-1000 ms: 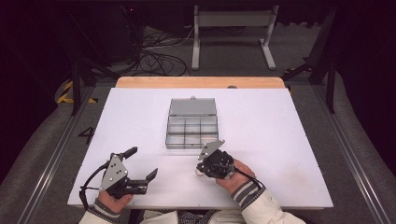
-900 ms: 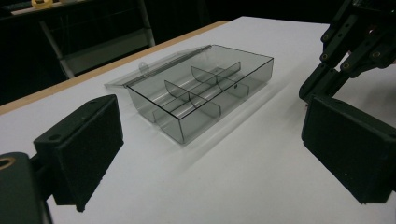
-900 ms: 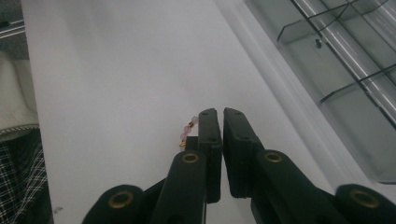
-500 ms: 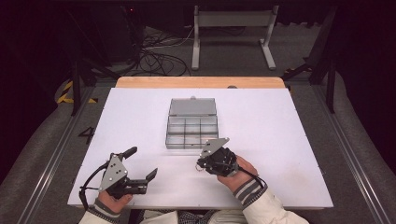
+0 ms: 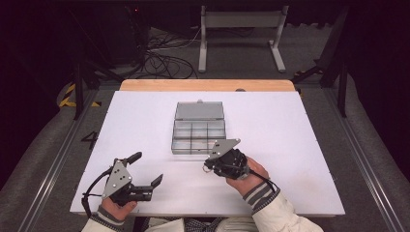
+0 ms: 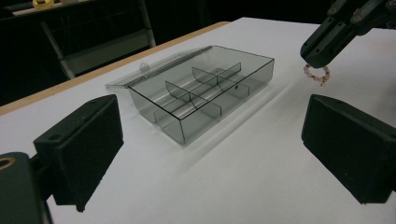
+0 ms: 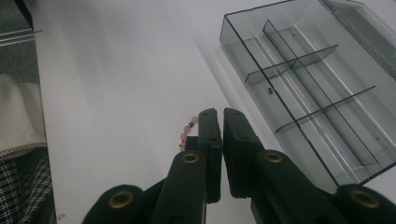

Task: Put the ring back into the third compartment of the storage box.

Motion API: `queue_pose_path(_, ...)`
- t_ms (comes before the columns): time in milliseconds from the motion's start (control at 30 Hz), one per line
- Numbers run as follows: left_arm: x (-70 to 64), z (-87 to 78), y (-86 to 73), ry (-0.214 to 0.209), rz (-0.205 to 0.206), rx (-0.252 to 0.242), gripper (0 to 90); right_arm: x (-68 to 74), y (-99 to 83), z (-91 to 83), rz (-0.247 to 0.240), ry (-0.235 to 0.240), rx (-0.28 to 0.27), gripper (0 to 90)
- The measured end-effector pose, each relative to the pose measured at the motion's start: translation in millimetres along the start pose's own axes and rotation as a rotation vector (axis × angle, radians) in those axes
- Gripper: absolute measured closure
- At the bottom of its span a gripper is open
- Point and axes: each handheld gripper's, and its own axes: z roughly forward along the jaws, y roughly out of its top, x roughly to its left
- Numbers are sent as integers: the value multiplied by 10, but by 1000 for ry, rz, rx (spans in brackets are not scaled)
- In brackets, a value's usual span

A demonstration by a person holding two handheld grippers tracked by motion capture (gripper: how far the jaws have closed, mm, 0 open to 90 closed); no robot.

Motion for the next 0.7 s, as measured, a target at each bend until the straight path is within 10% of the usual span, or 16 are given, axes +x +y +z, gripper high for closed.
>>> queue_pose_path(700, 4, -9, 4, 0, 7, 0, 59, -232, 140, -106, 6, -38, -22, 863)
